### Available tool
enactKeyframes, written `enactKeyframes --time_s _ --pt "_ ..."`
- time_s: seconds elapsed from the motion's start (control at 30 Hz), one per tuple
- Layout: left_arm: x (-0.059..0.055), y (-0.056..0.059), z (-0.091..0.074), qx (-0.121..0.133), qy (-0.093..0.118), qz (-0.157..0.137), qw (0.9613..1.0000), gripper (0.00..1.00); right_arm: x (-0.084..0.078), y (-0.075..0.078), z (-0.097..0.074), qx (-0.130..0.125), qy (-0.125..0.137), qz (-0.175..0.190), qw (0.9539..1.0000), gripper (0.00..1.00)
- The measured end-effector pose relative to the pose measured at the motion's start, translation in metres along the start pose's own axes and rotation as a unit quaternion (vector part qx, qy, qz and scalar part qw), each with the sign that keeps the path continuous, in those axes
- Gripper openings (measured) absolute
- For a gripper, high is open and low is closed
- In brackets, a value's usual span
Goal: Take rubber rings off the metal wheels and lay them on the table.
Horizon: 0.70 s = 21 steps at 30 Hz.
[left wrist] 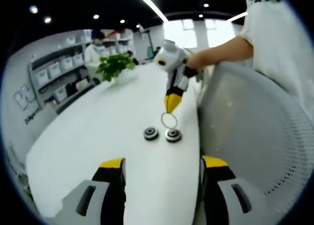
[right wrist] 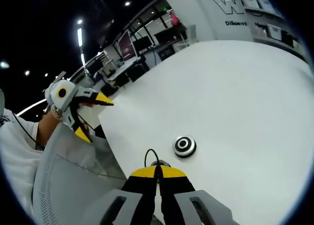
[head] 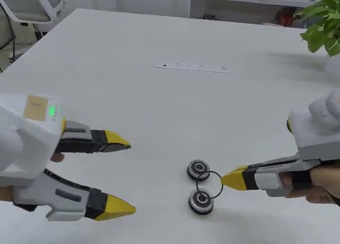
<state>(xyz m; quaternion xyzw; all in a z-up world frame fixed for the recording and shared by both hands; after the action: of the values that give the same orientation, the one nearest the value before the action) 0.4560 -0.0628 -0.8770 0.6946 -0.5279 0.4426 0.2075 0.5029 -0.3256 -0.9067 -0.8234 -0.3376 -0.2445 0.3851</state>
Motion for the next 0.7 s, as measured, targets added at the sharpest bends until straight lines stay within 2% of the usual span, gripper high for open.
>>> enactKeyframes --time_s 0.27,0.47,0.7 --pt "-0.017 0.007 -0.023 0.05 0.002 -0.049 0.9976 0.69 0.015 -0.017 -0.003 0.014 0.003 -0.037 0.9992 0.0" --pt "-0.02 0.012 -0.027 0.068 0.009 -0.07 0.9952 0.71 0.026 -0.031 -0.002 0.027 0.001 -0.061 0.9978 0.0" --pt "-0.02 0.016 -0.028 0.085 0.02 -0.09 0.9922 0.73 0.043 -0.048 0.004 0.041 -0.007 -0.103 0.9938 0.0"
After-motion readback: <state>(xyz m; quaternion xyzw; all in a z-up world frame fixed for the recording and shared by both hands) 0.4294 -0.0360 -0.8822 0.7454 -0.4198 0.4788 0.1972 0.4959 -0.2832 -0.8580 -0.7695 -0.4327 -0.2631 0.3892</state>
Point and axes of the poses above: the centre of the closed fingertips' face, and the gripper's own axes: z roughly forward along the fingers, y roughly to its right, x roughly out of its top, the point moved 8 cm from there along -z, roughly backward along the fingers, and after that the axes turned 3 degrees about x, right-handed, at the moved point
